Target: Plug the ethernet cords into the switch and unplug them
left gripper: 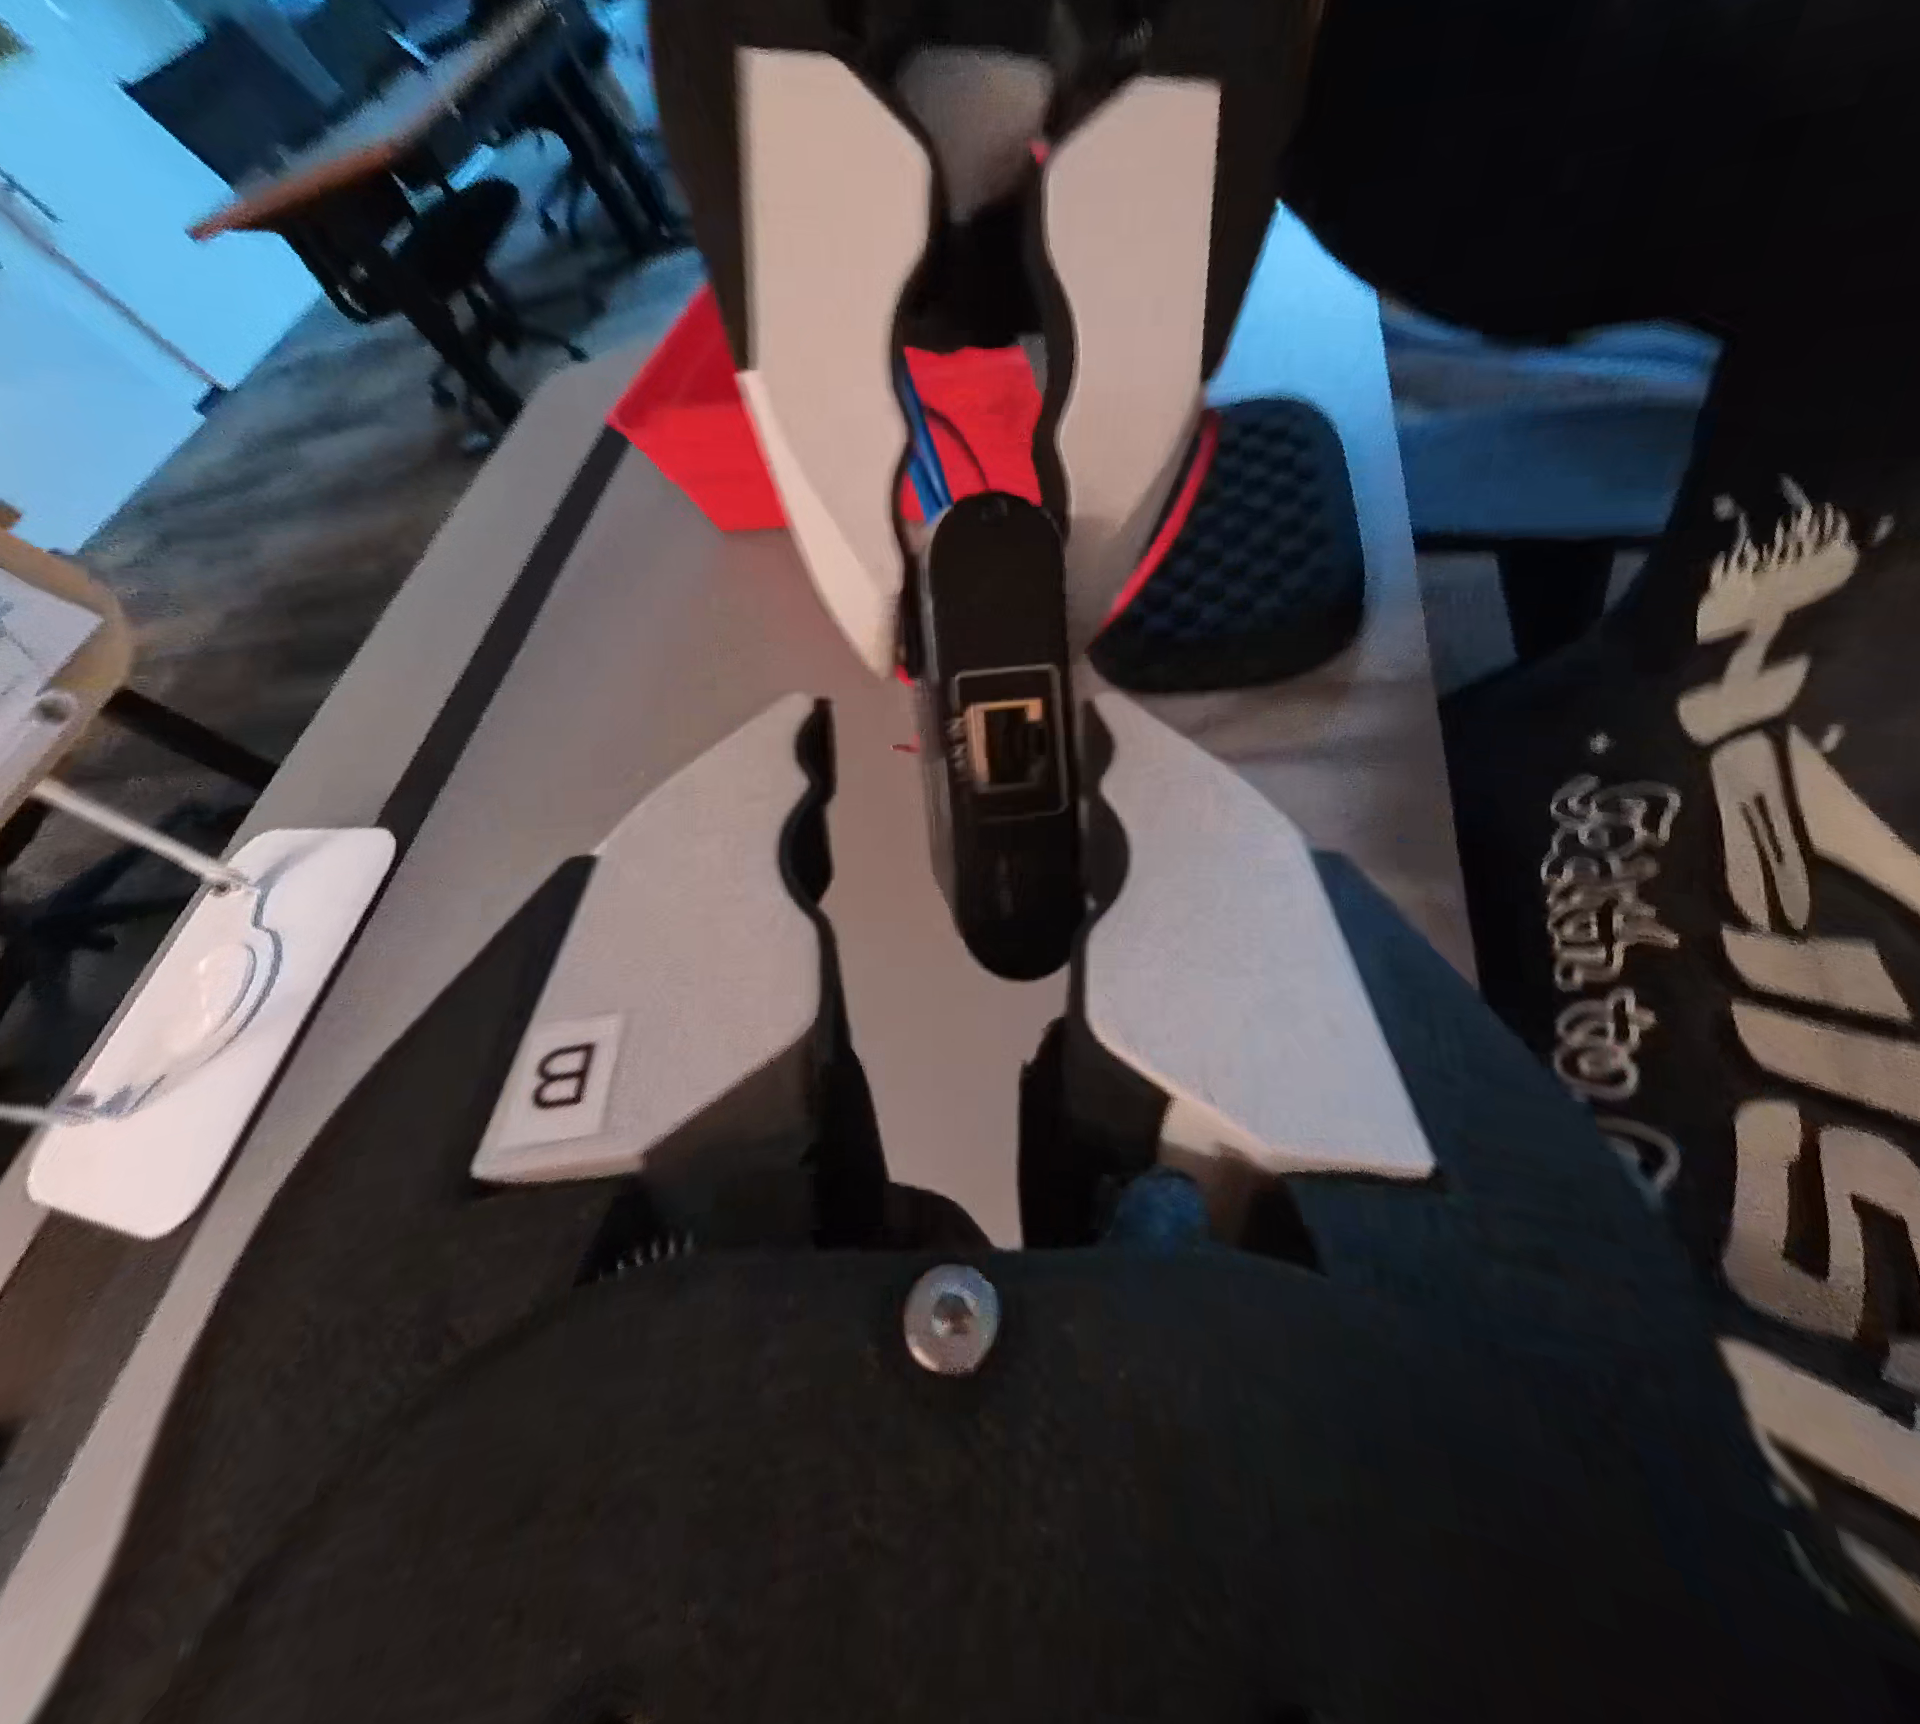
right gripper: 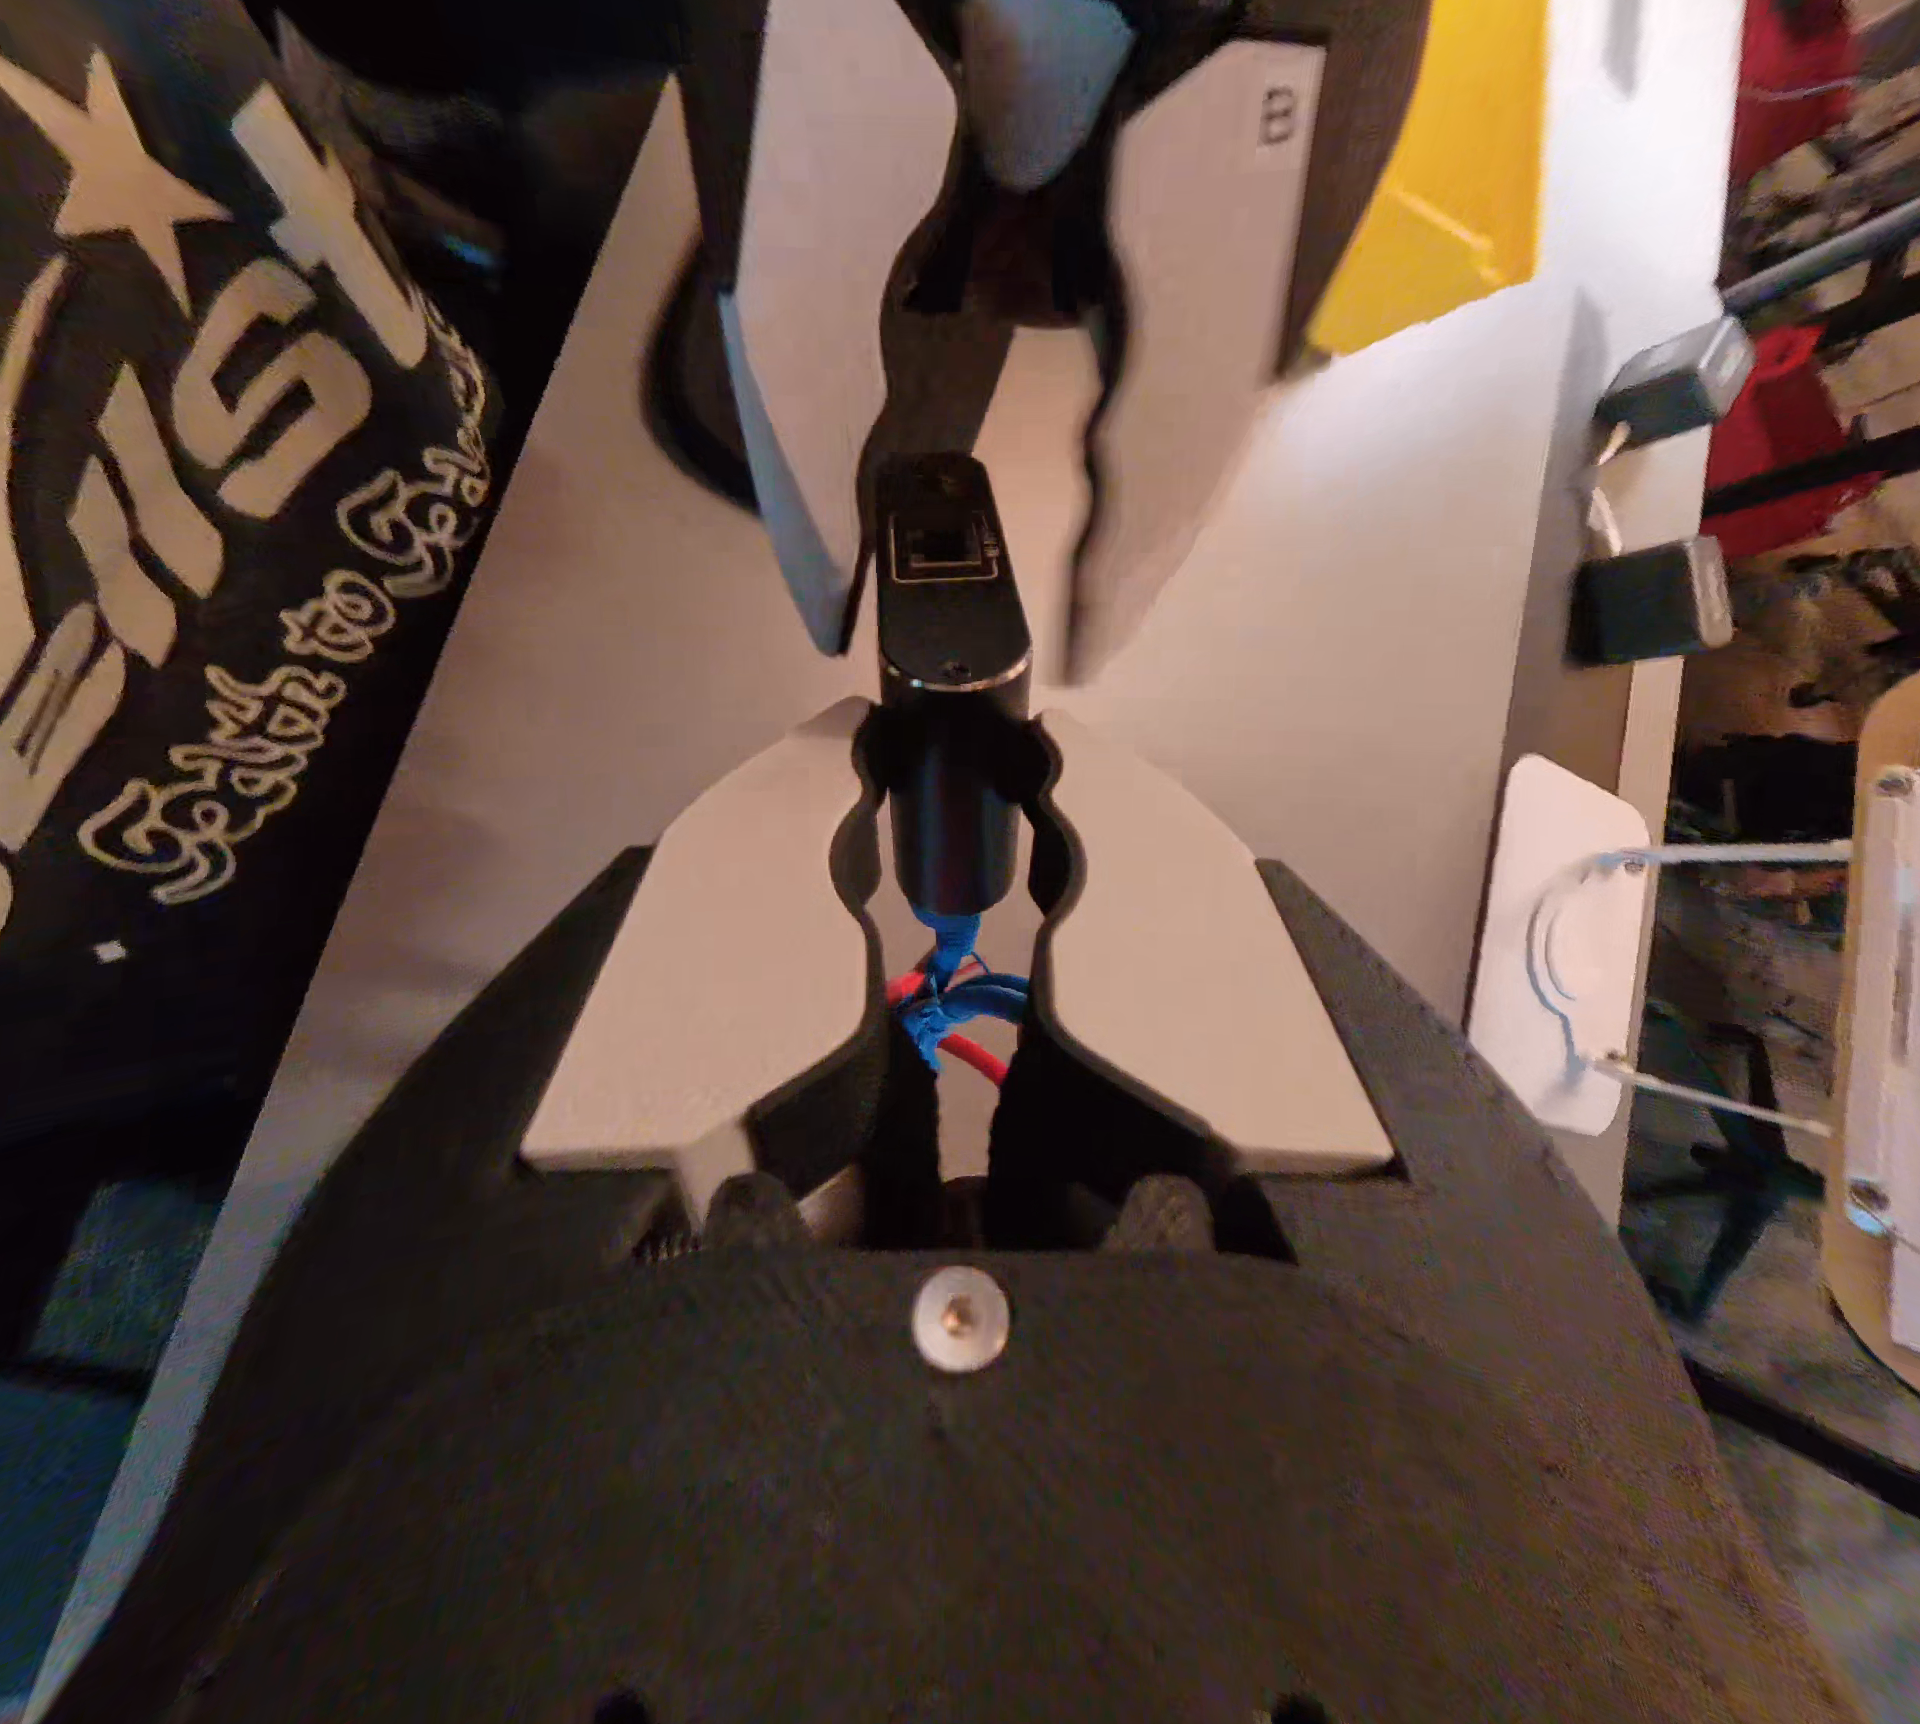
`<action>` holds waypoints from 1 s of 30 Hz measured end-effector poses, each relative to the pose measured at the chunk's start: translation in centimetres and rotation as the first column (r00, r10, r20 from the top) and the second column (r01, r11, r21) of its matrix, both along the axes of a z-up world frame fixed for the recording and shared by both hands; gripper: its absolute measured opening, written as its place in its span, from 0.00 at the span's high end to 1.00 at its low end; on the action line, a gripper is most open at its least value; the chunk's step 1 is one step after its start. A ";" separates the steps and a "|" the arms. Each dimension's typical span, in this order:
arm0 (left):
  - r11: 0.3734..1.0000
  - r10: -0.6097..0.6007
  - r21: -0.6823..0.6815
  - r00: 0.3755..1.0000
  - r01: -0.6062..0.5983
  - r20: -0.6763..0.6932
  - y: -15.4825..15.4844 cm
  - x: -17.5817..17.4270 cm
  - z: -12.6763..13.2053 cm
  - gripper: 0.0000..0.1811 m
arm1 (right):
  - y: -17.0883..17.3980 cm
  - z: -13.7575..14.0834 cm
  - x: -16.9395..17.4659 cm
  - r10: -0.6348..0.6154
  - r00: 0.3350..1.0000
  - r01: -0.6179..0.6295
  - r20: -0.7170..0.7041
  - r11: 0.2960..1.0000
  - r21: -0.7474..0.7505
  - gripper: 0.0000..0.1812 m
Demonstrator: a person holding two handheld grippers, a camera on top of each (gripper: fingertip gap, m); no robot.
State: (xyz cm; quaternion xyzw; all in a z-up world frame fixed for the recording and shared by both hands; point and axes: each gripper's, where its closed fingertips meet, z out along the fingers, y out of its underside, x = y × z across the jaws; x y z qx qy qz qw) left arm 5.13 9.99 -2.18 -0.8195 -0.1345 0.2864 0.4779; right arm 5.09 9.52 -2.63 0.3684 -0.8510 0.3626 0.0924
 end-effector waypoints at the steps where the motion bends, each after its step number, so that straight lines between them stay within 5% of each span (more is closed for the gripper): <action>1: 0.998 -0.022 -0.050 1.000 0.022 0.014 0.4 0.3 -0.7 0.85 | 0.0 -0.4 -0.3 -0.011 0.999 0.012 -0.033 0.999 0.036 0.87; 3: 0.989 0.068 -0.128 0.996 -0.076 -0.065 -0.2 -0.8 -1.2 0.86 | -0.4 -0.7 -1.4 -0.063 0.994 0.066 -0.086 0.997 0.030 0.87; 6: 0.986 0.147 0.088 0.986 -0.139 -0.082 -1.7 -1.7 0.0 0.87 | -1.8 1.8 -3.0 -0.217 0.973 0.192 -0.081 0.951 -0.243 0.74; 9: 0.906 0.204 0.385 0.978 -0.177 -0.031 -4.2 -2.4 1.1 0.87 | -0.3 7.0 -4.1 -0.397 0.917 0.345 0.053 0.717 -0.606 0.70; 10: 0.858 0.212 0.479 0.977 -0.183 -0.007 -5.0 -2.6 1.4 0.87 | 0.5 8.2 -2.9 -0.351 0.918 0.374 0.182 0.623 -0.687 0.73; 12: 0.761 0.212 0.620 0.976 -0.194 0.045 -6.4 -2.9 1.6 0.87 | 1.9 8.9 1.1 -0.057 0.863 0.458 0.501 0.505 -0.731 0.82; 14: 0.676 0.197 0.710 0.977 -0.196 0.083 -7.2 -3.2 1.5 0.87 | 2.1 6.7 3.5 0.252 0.584 0.613 0.772 0.487 -0.623 0.88; 16: 0.613 0.183 0.765 0.978 -0.194 0.101 -7.5 -3.4 1.7 0.87 | -0.6 1.0 4.4 0.311 0.179 0.694 0.934 0.633 -0.343 0.82; 18: 0.586 0.183 0.788 0.978 -0.189 0.099 -7.2 -3.5 2.2 0.87 | -2.9 -2.9 4.9 0.317 -0.245 0.617 0.916 0.780 -0.105 0.75; 19: 0.569 0.186 0.801 0.978 -0.184 0.092 -7.0 -3.4 2.5 0.87 | -3.3 -3.6 3.7 0.378 -0.412 0.620 0.829 0.783 -0.049 0.72; 20: 0.558 0.185 0.811 0.979 -0.176 0.085 -6.7 -3.2 2.8 0.87 | -3.5 -4.0 2.4 0.445 -0.497 0.643 0.745 0.766 -0.028 0.69; 22: 0.519 0.182 0.839 0.980 -0.163 0.078 -6.2 -2.8 3.5 0.87 | -3.9 -3.9 0.9 0.532 -0.451 0.713 0.717 0.698 -0.070 0.63; 26: 0.433 0.200 0.888 0.977 -0.156 0.073 -6.0 -2.6 4.3 0.87 | -3.3 -0.8 -2.0 0.675 -0.208 0.852 0.708 0.480 -0.208 0.60; 30: 0.354 0.220 0.922 0.972 -0.156 0.080 -5.8 -2.3 4.2 0.87 | -4.2 0.3 -2.9 0.614 -0.129 0.838 0.778 0.487 -0.246 0.69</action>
